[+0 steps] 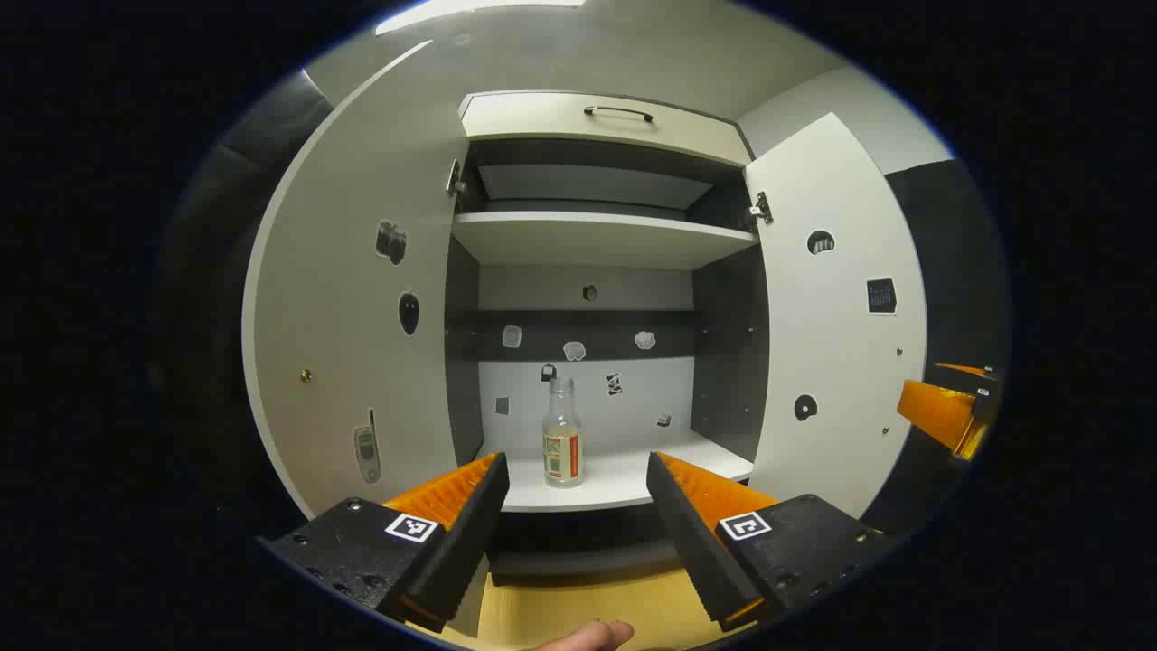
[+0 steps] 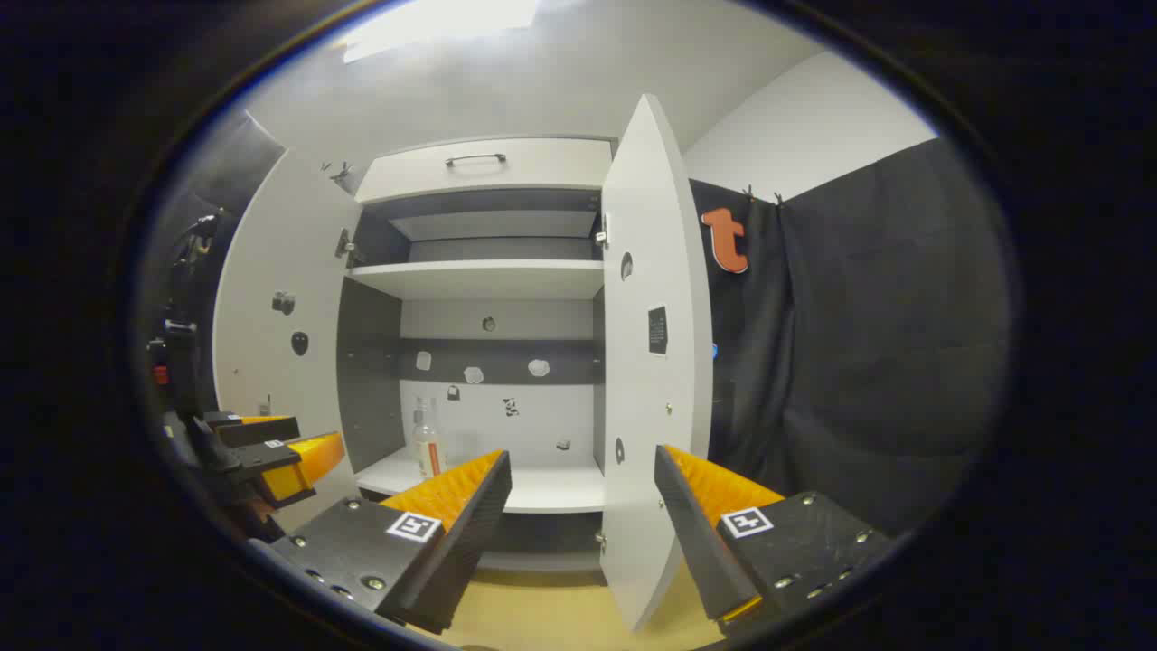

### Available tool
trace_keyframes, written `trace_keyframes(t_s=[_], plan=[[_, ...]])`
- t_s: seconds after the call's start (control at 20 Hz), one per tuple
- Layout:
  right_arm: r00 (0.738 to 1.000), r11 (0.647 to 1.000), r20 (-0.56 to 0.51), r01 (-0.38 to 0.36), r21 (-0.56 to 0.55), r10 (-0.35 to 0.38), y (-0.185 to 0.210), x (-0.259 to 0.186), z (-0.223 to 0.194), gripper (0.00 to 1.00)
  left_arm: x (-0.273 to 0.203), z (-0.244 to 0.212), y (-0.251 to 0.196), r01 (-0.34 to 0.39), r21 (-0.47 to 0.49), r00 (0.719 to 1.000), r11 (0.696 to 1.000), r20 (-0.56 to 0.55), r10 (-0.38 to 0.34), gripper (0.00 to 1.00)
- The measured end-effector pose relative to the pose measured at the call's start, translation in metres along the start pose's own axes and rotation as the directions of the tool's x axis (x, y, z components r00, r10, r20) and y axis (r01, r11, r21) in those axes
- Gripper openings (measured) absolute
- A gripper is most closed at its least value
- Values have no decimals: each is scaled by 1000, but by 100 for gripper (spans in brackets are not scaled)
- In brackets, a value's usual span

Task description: Grasp the bottle in the cabinet with the left hand and place it on the coaster, then close the right door with the right hand and the left door with the left hand.

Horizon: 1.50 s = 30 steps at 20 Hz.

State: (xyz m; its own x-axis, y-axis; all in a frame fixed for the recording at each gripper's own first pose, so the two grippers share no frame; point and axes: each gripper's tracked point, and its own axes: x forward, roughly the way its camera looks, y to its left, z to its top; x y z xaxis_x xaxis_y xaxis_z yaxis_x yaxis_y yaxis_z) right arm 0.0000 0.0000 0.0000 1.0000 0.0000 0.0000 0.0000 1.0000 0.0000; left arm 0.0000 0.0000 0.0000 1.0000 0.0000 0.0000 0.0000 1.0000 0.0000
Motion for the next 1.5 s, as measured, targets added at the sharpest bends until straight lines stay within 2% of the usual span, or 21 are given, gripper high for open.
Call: trace_keyframes(t_s=[0.3,0.55,0.7,0.85,1.15,1.25,1.5], plan=[[999,999,29,-29,19,29,4,7,6,96,9,-12,1,3,-15,1000,1000,-21,-3,97],[1000,1000,15,-16,11,16,11,13,-4,96,26,-19,11,-18,-6,1000,1000,-15,18,97],[999,1000,40,-3,15,2,14,17,-3,97,44,-24,8,3,-1,1000,1000,-5,-3,97],[997,999,77,14,34,-17,18,20,3,96,71,-31,9,1,14,1000,1000,-6,-1,97],[997,999,67,22,43,-24,25,20,9,95,151,-55,20,-24,-19,1000,1000,-6,23,98],[998,999,61,6,39,-8,34,16,8,97,182,-64,27,-56,-13,998,998,-7,56,97],[999,1000,48,-26,8,26,55,9,-2,96,232,-73,29,-57,10,998,998,36,57,97]])
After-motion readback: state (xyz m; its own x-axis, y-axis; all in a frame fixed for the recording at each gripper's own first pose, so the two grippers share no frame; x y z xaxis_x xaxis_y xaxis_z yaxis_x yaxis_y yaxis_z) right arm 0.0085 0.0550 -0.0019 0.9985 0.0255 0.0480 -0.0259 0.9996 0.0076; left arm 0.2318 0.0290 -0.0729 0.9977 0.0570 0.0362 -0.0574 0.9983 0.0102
